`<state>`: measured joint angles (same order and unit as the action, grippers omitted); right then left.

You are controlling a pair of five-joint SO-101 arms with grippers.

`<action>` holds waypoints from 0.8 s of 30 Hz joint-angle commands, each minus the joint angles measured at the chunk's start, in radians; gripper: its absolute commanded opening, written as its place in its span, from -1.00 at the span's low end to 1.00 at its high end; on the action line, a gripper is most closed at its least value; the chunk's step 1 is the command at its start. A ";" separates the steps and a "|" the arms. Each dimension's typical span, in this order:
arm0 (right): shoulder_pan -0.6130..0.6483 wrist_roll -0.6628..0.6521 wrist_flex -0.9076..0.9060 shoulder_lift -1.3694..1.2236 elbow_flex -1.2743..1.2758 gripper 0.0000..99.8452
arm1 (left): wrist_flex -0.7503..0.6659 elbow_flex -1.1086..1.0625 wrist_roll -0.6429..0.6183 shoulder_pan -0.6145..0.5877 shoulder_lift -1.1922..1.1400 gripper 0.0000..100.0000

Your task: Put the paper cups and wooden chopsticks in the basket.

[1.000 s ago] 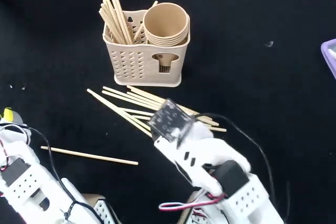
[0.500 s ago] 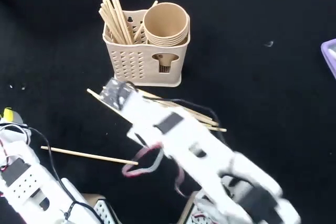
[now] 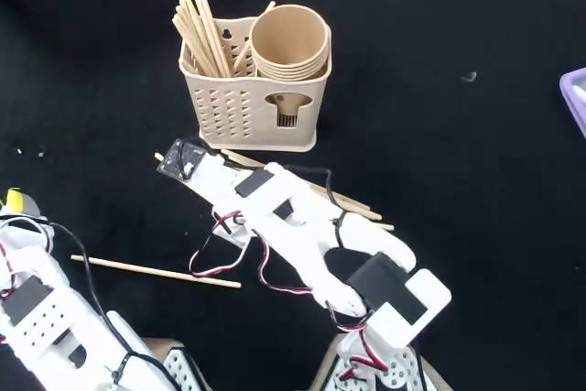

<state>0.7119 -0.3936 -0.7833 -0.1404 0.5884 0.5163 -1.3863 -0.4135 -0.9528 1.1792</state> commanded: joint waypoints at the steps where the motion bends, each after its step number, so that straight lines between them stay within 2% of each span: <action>1: -0.018 -0.052 0.006 -0.002 -0.038 -0.69 | -0.014 0.025 -0.005 0.015 0.014 -0.49; 4: -0.018 -0.069 -0.025 -0.002 -0.035 -0.99 | -0.015 0.025 -0.005 0.013 0.014 -0.49; 11: -0.025 -0.068 -0.075 0.038 -0.021 -0.98 | -0.015 0.025 -0.005 0.013 0.014 -0.49; 20: -0.020 -0.069 -0.046 0.394 0.222 -0.98 | -0.017 0.025 -0.005 0.013 0.014 -0.49; 24: -0.020 -0.074 0.000 0.450 0.300 -0.98 | -0.017 0.025 -0.005 0.013 0.014 -0.49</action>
<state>0.6981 -0.4534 -0.8186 0.2401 0.8661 0.5163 -1.3863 -0.4135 -0.9513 1.1792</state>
